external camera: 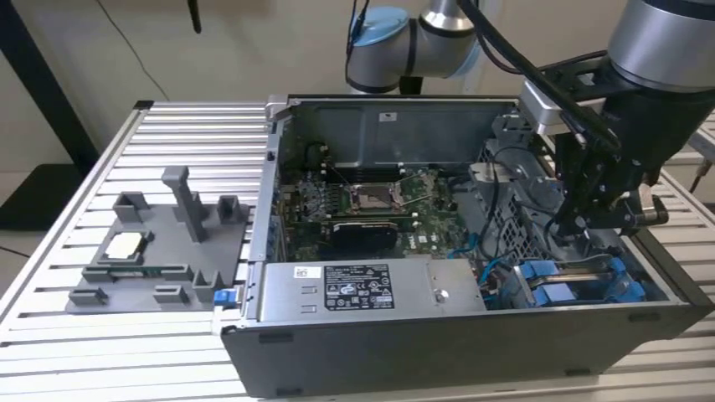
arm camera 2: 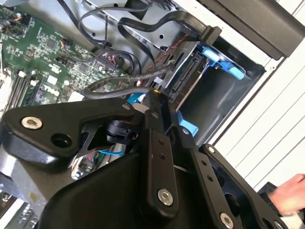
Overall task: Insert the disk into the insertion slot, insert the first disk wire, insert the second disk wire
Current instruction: 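Insert the first disk wire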
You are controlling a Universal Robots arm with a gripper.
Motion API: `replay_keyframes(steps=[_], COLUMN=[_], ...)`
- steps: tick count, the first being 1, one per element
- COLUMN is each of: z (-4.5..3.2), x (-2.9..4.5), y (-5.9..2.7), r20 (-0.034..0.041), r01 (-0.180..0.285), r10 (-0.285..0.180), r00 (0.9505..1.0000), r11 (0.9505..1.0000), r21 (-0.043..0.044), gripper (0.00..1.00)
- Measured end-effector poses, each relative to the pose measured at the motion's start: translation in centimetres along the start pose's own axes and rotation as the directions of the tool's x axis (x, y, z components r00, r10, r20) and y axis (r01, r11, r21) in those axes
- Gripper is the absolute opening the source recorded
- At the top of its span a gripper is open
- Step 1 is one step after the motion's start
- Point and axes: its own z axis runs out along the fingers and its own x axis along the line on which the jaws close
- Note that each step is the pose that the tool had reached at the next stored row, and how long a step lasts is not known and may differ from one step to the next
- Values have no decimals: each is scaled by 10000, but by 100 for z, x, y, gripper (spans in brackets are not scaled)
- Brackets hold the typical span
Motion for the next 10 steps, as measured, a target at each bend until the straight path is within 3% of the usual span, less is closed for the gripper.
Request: replay_keyframes(steps=[4,8,10], z=[34,74,85], x=[2,3,4], y=[-5,-7,-27], r20=[-203,-253,-351], r01=[25,33,45], r10=[-25,-33,-45], r00=[9998,9997,9994], r11=[10000,10000,10000], r21=[-2,-2,-9], gripper=[19,19,19])
